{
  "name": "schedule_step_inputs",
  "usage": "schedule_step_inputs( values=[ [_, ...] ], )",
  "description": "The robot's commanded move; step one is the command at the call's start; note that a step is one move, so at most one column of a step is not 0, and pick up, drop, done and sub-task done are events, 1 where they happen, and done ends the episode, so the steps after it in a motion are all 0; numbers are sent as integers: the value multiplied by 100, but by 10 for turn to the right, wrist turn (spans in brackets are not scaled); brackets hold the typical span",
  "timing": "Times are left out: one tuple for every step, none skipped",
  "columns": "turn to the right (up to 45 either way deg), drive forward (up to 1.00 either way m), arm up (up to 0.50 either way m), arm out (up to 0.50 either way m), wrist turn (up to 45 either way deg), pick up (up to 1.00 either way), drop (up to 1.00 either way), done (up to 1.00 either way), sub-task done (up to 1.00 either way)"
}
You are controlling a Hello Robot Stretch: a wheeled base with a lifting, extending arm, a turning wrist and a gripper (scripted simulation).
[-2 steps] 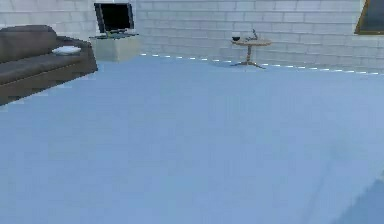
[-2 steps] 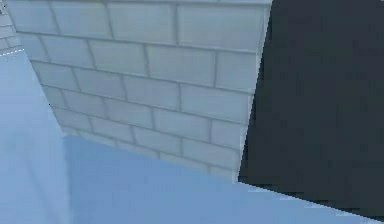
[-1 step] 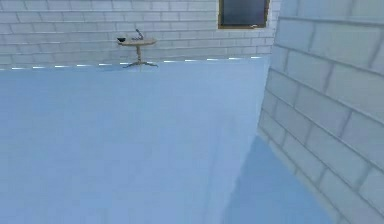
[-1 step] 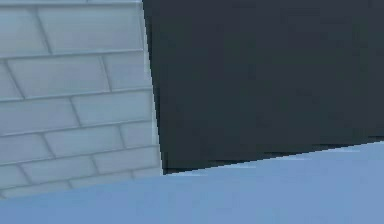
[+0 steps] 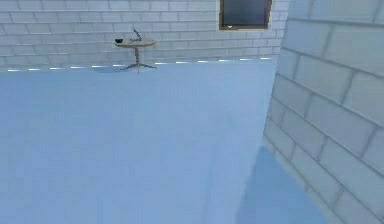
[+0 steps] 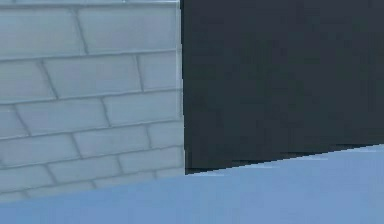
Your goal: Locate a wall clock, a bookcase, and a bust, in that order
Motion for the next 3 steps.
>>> schedule_step_inputs(
  values=[
    [30, 0, 0, 0, 0, 0, 0, 0, 0],
    [0, 100, 0, 0, 0, 0, 0, 0, 0],
    [0, 100, 0, 0, 0, 0, 0, 0, 0]
  ],
)
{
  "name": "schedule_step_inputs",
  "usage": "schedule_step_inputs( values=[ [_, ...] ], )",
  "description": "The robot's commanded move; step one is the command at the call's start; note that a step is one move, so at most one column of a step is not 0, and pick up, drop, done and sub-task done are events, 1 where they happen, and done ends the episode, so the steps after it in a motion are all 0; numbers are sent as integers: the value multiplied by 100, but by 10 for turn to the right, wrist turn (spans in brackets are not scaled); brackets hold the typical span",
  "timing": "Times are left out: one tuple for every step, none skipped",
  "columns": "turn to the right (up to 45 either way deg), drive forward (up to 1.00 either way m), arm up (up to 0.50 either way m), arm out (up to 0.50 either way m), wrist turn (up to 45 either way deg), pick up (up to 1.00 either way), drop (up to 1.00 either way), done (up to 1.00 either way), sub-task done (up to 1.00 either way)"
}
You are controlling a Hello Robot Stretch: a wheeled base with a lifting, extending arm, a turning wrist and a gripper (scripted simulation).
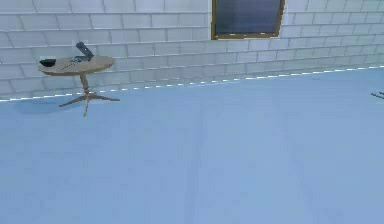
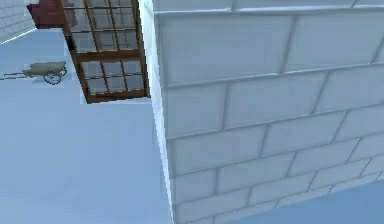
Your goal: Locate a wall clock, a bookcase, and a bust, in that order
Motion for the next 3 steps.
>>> schedule_step_inputs(
  values=[
    [150, 0, 0, 0, 0, 0, 0, 0, 0],
    [0, 15, 0, 0, 0, 0, 0, 0, 0],
    [120, 0, 0, 0, 0, 0, 0, 0, 0]
  ],
)
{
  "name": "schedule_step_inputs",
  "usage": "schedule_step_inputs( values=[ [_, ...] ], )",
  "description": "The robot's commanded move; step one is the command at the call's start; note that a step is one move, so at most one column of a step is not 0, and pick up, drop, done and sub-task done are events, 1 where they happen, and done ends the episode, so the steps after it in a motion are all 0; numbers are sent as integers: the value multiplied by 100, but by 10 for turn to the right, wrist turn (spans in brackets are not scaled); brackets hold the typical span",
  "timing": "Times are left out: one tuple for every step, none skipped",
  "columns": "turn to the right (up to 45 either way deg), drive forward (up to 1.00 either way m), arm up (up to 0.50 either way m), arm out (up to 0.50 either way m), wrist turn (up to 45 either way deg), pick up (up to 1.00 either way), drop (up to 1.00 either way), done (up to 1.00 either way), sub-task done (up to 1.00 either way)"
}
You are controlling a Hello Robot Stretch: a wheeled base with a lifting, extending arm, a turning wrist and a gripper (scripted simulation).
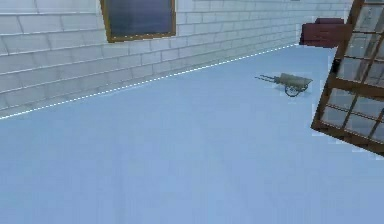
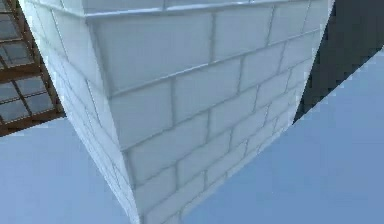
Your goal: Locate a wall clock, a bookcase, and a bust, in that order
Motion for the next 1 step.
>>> schedule_step_inputs(
  values=[
    [0, 50, 0, 0, 0, 0, 0, 0, 0]
  ],
)
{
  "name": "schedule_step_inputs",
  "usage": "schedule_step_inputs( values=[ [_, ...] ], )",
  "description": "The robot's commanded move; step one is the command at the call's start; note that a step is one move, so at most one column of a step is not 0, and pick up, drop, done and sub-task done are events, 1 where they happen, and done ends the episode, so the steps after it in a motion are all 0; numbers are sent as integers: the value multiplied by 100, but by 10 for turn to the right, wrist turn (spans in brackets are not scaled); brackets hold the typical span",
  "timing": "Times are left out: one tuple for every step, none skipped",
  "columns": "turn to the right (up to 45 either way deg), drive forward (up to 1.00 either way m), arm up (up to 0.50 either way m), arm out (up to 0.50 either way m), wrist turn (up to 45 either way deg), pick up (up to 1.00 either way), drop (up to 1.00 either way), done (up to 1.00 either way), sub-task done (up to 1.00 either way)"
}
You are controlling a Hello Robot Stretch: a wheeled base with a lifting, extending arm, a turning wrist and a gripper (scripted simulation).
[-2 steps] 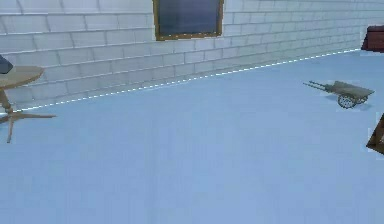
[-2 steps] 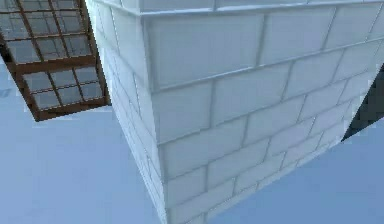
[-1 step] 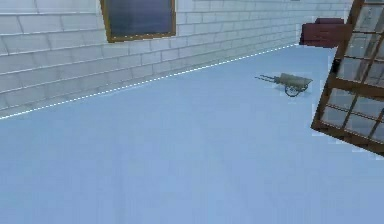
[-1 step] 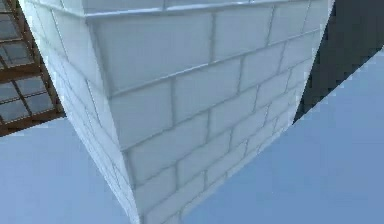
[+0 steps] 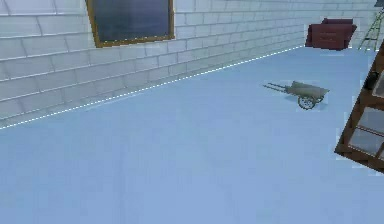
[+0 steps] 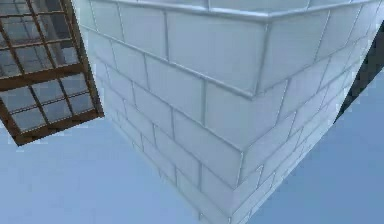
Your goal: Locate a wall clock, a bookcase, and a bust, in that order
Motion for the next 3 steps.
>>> schedule_step_inputs(
  values=[
    [240, 0, 0, 0, 0, 0, 0, 0, 0],
    [0, 100, 0, 0, 0, 0, 0, 0, 0],
    [30, 0, 0, 0, 0, 0, 0, 0, 0]
  ],
)
